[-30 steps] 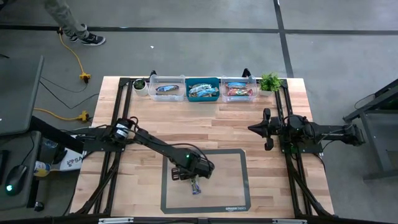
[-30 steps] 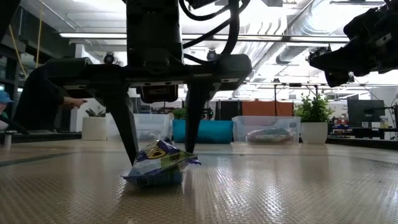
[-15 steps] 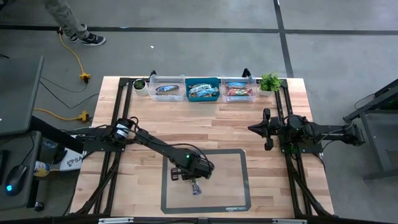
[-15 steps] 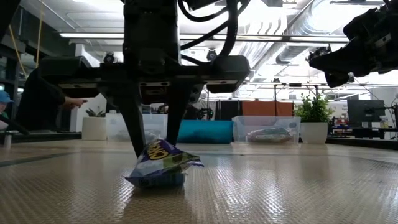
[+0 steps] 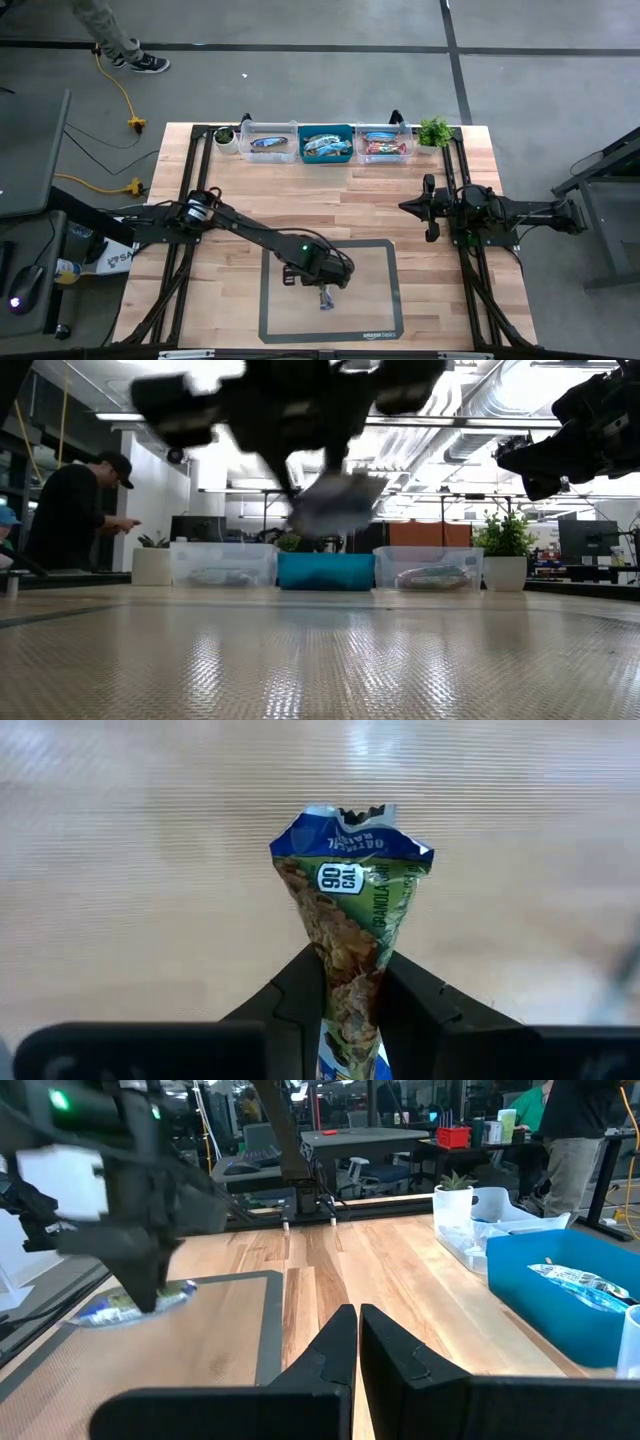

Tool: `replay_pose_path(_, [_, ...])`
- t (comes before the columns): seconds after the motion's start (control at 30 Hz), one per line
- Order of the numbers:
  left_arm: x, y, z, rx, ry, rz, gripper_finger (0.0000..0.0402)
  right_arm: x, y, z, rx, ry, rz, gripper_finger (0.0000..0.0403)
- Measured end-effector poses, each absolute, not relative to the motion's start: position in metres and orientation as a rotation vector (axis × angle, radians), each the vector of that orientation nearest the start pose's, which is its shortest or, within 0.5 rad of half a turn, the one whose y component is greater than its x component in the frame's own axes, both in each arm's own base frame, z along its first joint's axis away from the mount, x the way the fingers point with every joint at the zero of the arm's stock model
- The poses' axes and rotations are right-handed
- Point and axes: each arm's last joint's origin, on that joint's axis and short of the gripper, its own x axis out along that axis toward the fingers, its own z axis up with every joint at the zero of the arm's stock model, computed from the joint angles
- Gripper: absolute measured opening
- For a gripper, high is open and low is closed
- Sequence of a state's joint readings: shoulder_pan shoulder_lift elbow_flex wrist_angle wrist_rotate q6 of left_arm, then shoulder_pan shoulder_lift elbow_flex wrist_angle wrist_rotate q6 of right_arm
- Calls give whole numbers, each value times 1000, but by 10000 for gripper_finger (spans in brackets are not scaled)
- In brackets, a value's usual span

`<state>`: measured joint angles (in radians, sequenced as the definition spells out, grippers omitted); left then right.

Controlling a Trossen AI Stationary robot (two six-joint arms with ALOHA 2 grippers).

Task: Pick and place Granola Bars by type
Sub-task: Put the blue granola bar into the left transparent bin

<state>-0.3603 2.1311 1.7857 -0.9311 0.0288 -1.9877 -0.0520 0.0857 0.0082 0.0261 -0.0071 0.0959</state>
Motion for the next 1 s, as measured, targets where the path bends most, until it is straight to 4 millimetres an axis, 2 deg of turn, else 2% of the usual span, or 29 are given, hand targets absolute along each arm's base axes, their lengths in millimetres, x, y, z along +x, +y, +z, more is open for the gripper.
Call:
replay_pose_path(0.33, [425, -153, 275, -1328, 804, 857, 77, 102, -5, 162, 97, 49, -47, 0])
replay_pose_path(0.63, [430, -141, 342, -1090, 450, 763, 77, 102, -5, 162, 97, 50, -47, 0])
replay_pose_path(0.83, [432, -116, 380, -907, 295, 760, 77, 102, -5, 162, 97, 49, -47, 0])
replay_pose_path(1.0, [430, -74, 402, -820, 246, 779, 78, 102, -5, 162, 97, 49, -47, 0])
